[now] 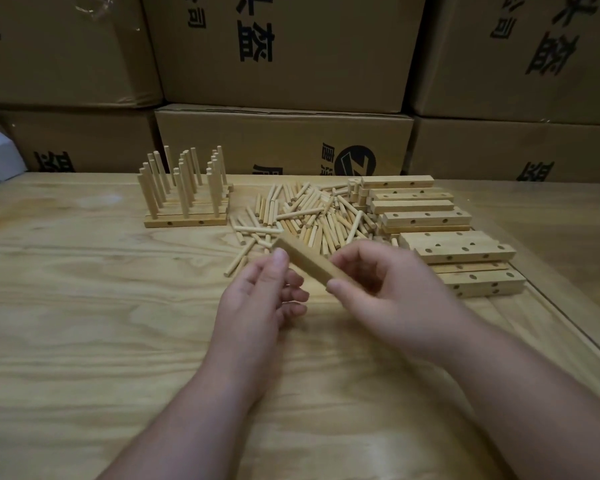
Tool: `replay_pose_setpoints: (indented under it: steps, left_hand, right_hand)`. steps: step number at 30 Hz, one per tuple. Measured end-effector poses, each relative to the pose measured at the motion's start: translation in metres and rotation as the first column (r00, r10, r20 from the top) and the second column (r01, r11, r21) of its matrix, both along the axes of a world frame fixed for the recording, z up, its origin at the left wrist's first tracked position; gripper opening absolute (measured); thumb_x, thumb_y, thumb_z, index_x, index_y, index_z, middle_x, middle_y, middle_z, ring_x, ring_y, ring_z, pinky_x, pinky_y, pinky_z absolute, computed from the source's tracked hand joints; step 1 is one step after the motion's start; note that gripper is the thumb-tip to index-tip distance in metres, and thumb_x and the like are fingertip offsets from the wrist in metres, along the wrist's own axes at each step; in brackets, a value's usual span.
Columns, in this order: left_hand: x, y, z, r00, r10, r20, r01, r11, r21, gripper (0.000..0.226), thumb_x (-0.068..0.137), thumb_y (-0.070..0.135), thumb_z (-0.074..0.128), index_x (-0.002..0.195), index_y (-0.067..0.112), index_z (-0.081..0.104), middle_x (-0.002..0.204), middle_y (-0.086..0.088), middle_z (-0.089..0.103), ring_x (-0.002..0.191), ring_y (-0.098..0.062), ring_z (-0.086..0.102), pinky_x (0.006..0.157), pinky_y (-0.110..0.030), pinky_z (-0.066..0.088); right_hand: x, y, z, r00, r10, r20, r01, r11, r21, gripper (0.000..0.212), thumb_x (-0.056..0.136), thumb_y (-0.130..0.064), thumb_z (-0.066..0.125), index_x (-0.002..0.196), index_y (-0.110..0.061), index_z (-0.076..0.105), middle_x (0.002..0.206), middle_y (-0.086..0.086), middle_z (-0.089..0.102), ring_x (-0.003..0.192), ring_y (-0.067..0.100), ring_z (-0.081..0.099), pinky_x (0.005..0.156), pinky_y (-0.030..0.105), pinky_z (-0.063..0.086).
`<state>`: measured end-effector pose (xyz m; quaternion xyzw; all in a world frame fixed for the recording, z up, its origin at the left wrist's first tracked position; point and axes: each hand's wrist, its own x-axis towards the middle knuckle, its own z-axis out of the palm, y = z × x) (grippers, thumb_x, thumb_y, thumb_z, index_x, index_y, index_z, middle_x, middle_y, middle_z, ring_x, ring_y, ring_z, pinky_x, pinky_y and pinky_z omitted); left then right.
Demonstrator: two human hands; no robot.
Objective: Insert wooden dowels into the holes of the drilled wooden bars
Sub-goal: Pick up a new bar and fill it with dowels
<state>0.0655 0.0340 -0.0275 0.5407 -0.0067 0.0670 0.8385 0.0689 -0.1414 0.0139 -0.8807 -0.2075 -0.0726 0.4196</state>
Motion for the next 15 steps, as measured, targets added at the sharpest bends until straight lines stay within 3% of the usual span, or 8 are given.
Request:
replay_pose_setpoints:
  steps: [4, 8, 11, 15]
  left_hand:
    - [-0.003, 0.0, -0.002, 1.0, 0.018, -0.003, -0.017, 0.996, 0.092, 0.034, 0.072, 0.059, 0.074, 0.089, 0.03, 0.078, 0.092, -0.009, 0.077, 0.089, -0.026, 0.075, 0.075, -0.037, 0.06]
    - [0.001, 0.002, -0.003, 0.992, 0.115, -0.043, -0.113, 0.993, 0.046, 0.037, 0.078, 0.066, 0.065, 0.093, 0.035, 0.079, 0.08, 0.002, 0.074, 0.067, -0.013, 0.067, 0.06, -0.027, 0.054]
    - [0.003, 0.003, -0.003, 0.992, 0.116, -0.054, -0.115, 0.993, 0.005, 0.034, 0.079, 0.061, 0.067, 0.094, 0.033, 0.078, 0.085, 0.0, 0.075, 0.07, -0.012, 0.067, 0.056, -0.025, 0.052]
    - [0.003, 0.003, -0.002, 0.993, 0.118, -0.02, -0.119, 0.991, -0.064, 0.05, 0.073, 0.059, 0.078, 0.11, 0.029, 0.065, 0.09, -0.006, 0.076, 0.072, -0.014, 0.067, 0.053, -0.024, 0.051]
  right_hand:
    - [-0.004, 0.013, -0.019, 0.984, 0.024, 0.178, -0.012, 0.998, -0.065, 0.024, 0.084, -0.046, 0.073, 0.107, -0.039, 0.068, 0.096, -0.023, 0.064, 0.094, -0.003, 0.06, 0.075, 0.011, 0.047]
    - [0.005, 0.008, -0.029, 0.972, -0.067, 0.226, 0.059, 0.997, 0.038, 0.032, 0.093, -0.049, 0.053, 0.107, -0.027, 0.07, 0.094, -0.021, 0.062, 0.092, 0.003, 0.06, 0.074, 0.019, 0.048]
    - [0.014, 0.003, -0.033, 0.936, -0.185, 0.298, 0.191, 0.982, 0.011, 0.028, 0.097, -0.041, 0.049, 0.104, -0.025, 0.071, 0.095, -0.021, 0.062, 0.094, 0.0, 0.057, 0.076, 0.025, 0.048]
    - [0.011, 0.005, -0.033, 0.967, -0.073, 0.244, 0.059, 0.996, 0.064, 0.041, 0.096, -0.05, 0.041, 0.105, -0.025, 0.071, 0.086, -0.015, 0.067, 0.084, 0.007, 0.064, 0.069, 0.031, 0.05]
